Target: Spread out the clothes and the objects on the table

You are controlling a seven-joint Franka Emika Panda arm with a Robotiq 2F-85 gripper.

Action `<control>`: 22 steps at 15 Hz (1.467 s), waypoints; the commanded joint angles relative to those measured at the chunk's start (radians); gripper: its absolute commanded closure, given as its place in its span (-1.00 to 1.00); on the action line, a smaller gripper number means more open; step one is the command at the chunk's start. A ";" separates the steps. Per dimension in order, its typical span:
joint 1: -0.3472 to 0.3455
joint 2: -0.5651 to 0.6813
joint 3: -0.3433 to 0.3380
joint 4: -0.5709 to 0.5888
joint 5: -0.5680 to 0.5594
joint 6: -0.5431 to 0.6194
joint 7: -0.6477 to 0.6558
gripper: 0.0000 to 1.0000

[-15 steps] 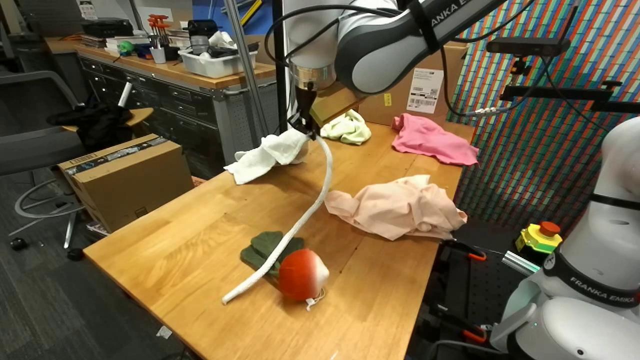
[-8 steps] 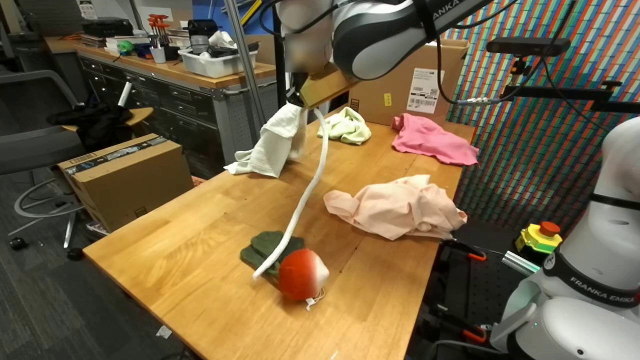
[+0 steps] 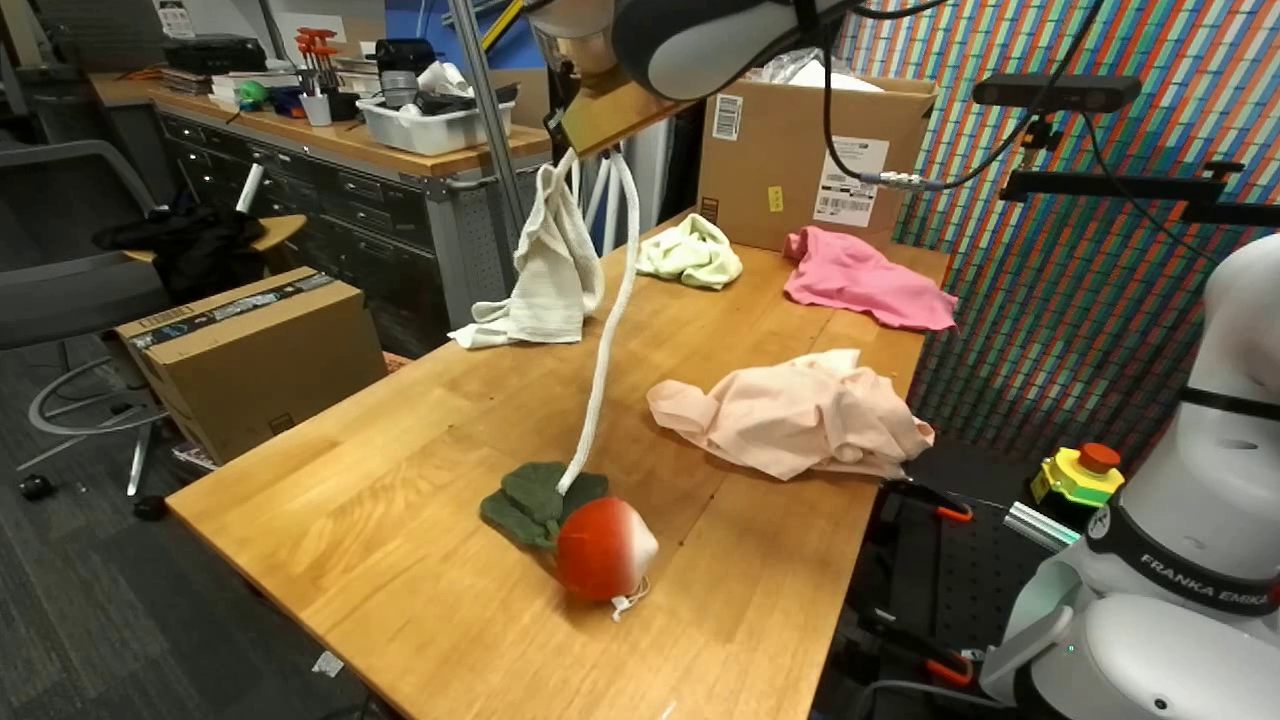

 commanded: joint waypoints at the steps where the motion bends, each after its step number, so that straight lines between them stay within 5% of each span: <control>1: 0.001 0.053 0.014 0.140 -0.039 -0.077 0.018 0.82; 22: 0.053 0.103 0.066 0.327 -0.186 -0.218 0.055 0.82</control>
